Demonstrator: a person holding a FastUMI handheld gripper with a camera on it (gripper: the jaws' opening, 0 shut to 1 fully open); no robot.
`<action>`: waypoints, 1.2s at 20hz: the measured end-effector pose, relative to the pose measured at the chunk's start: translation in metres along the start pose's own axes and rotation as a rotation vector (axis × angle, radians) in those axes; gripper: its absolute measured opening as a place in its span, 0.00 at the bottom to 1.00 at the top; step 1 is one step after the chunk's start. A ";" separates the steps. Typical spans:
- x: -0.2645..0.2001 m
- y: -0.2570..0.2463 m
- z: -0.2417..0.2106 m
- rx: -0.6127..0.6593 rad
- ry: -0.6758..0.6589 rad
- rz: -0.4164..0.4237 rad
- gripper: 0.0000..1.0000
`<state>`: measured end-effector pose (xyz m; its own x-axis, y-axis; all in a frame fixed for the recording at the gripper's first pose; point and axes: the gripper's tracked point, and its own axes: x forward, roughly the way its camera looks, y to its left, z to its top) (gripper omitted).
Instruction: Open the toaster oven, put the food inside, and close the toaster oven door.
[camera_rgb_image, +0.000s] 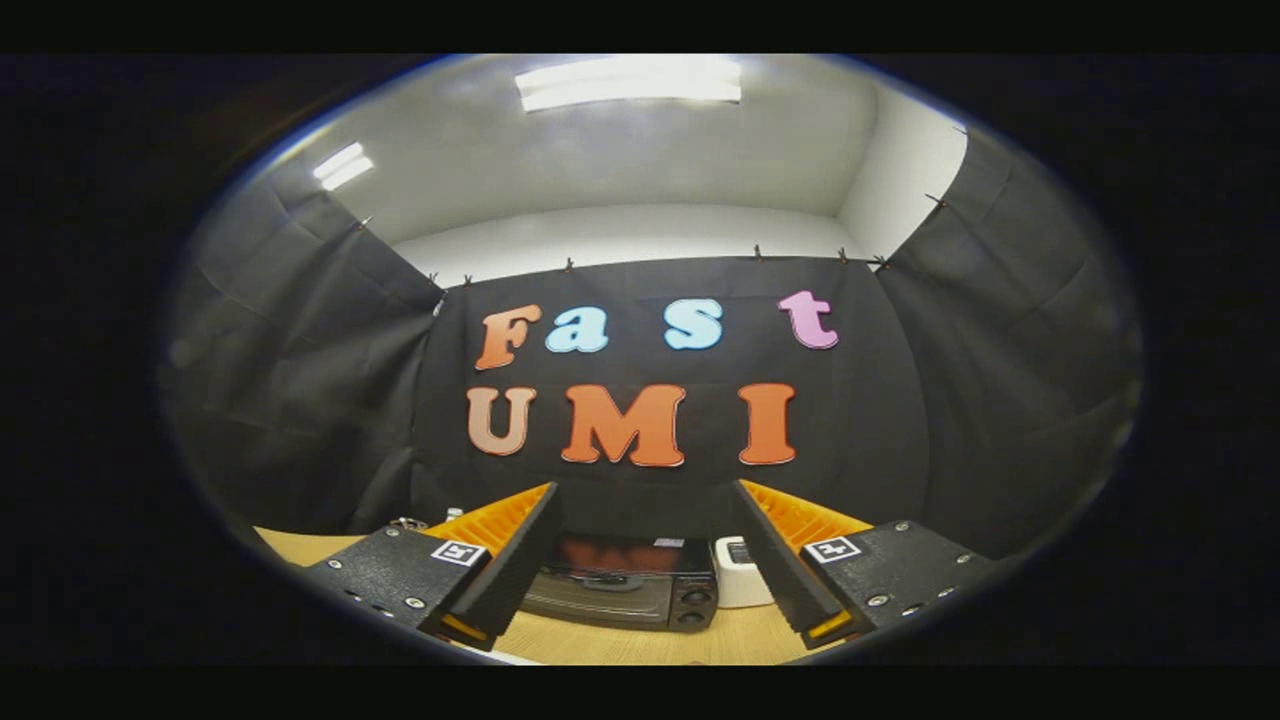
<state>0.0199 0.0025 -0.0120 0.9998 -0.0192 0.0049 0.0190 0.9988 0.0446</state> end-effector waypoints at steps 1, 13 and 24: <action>0.002 0.001 -0.001 0.001 0.002 -0.002 0.99; 0.035 0.016 -0.036 0.052 0.040 -0.008 0.99; 0.098 0.051 -0.134 0.104 0.213 0.020 0.99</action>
<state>0.1194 0.0573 -0.1435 0.9787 0.0214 -0.2040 0.0095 0.9887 0.1494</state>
